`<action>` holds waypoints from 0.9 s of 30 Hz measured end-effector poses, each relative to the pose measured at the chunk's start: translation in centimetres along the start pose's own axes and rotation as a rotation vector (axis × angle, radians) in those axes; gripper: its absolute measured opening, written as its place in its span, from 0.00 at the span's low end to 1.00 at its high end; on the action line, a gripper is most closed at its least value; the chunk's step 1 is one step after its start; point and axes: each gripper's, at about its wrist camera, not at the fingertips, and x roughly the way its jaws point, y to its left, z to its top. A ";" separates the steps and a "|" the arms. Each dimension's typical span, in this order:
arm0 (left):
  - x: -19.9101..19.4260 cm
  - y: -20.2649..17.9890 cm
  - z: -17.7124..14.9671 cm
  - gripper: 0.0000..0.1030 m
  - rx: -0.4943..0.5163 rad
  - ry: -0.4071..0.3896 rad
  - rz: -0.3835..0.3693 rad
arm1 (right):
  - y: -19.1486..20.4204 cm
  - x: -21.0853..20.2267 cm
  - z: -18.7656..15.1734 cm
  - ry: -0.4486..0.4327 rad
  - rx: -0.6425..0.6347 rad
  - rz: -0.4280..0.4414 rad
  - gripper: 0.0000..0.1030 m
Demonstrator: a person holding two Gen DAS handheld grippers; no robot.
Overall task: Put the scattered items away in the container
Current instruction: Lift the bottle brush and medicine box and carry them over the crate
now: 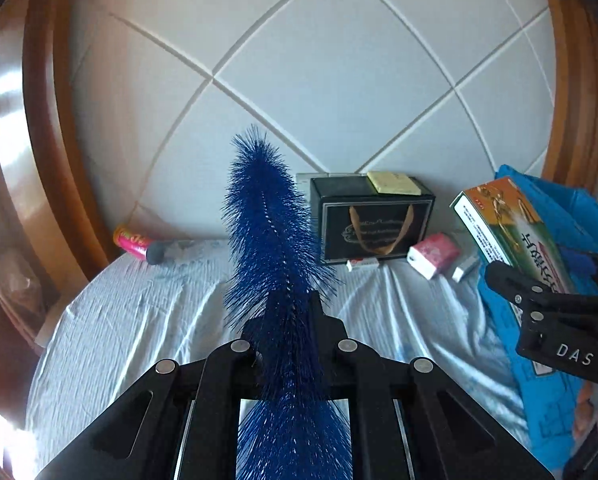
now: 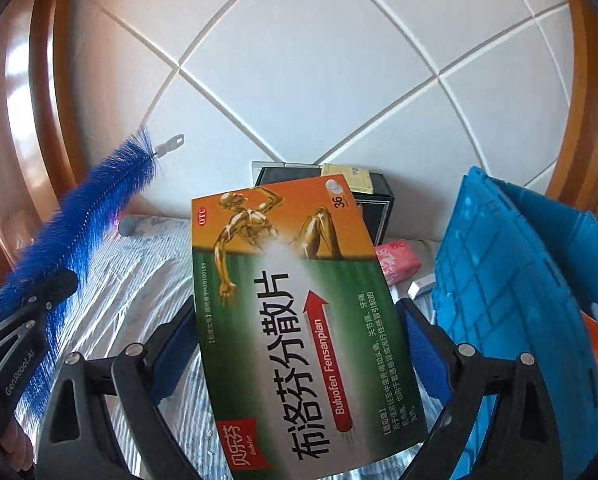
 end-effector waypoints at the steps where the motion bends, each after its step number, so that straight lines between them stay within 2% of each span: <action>1: -0.9 -0.8 0.2 0.11 0.011 -0.003 -0.022 | -0.7 -1.2 0.1 -0.008 0.010 -0.024 0.92; 10: -8.5 -11.3 1.9 0.11 0.111 -0.092 -0.225 | -9.5 -13.5 1.0 -0.096 0.086 -0.184 0.92; 16: -12.8 -21.2 2.0 0.12 0.142 -0.135 -0.327 | -18.8 -19.7 0.1 -0.139 0.086 -0.304 0.92; 23: -16.1 -33.9 0.5 0.12 0.157 -0.114 -0.376 | -30.8 -22.9 -3.3 -0.125 0.090 -0.353 0.92; 27: -17.4 -40.0 -0.7 0.12 0.170 -0.074 -0.381 | -35.2 -23.3 -5.9 -0.077 0.097 -0.350 0.92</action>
